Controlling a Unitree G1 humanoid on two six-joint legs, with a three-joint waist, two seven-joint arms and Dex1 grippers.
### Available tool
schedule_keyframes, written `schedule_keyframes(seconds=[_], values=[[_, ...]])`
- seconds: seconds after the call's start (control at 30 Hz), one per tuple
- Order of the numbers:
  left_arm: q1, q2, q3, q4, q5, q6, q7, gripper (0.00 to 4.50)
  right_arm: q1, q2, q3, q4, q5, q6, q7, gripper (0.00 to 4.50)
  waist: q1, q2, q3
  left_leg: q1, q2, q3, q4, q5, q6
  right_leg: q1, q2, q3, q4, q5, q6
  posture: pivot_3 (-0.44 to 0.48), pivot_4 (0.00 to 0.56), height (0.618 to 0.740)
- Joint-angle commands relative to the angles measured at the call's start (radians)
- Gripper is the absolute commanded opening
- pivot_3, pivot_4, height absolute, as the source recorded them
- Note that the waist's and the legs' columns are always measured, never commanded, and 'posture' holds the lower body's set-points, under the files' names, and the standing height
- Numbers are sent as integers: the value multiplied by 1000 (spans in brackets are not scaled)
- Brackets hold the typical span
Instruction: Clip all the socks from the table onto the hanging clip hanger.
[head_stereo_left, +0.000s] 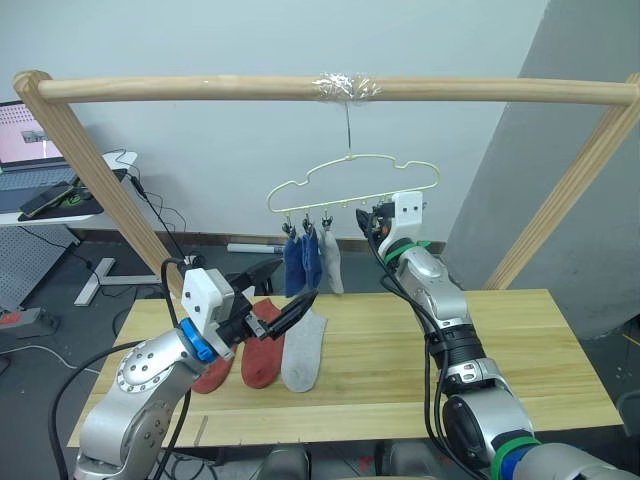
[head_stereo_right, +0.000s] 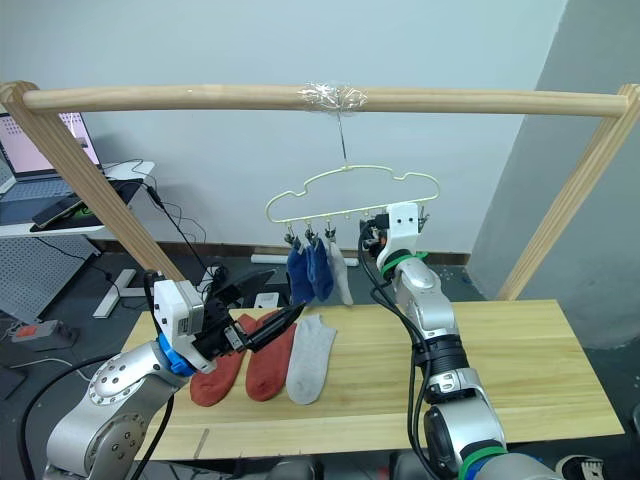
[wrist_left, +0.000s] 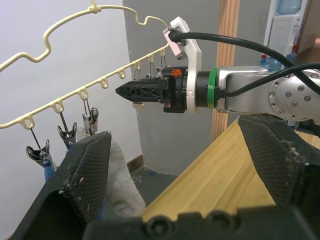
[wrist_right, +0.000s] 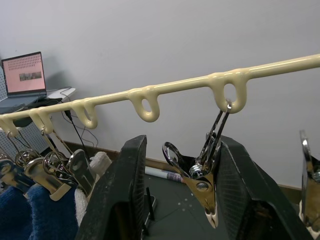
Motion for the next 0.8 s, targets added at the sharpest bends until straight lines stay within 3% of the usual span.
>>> schedule_keyframes(seconds=[0.03,0.53,0.63,0.8], values=[[-7,-1,6,-36,-1,-17,-4,4500,-41,6,-2,-18,5,-31,-7,1940,0,0,0,0,0,0,0,0,0,0,0,0,0,0,0,124,51,740],[4,-3,6,-43,-2,-15,1,4500,-36,-3,13,-7,0,-18,2,1940,0,1,1,-2,0,0,0,0,0,-1,0,0,0,0,0,129,55,740],[6,-3,4,-45,-1,-16,0,4500,-38,-8,12,1,-2,-18,-5,1387,0,1,1,-2,0,0,0,0,0,-1,0,0,-1,0,0,131,55,740],[8,-3,3,-48,-4,-12,2,4500,-39,-17,6,1,3,-16,-9,89,0,1,1,-2,0,0,0,0,0,-1,0,0,-1,0,0,126,57,740]])
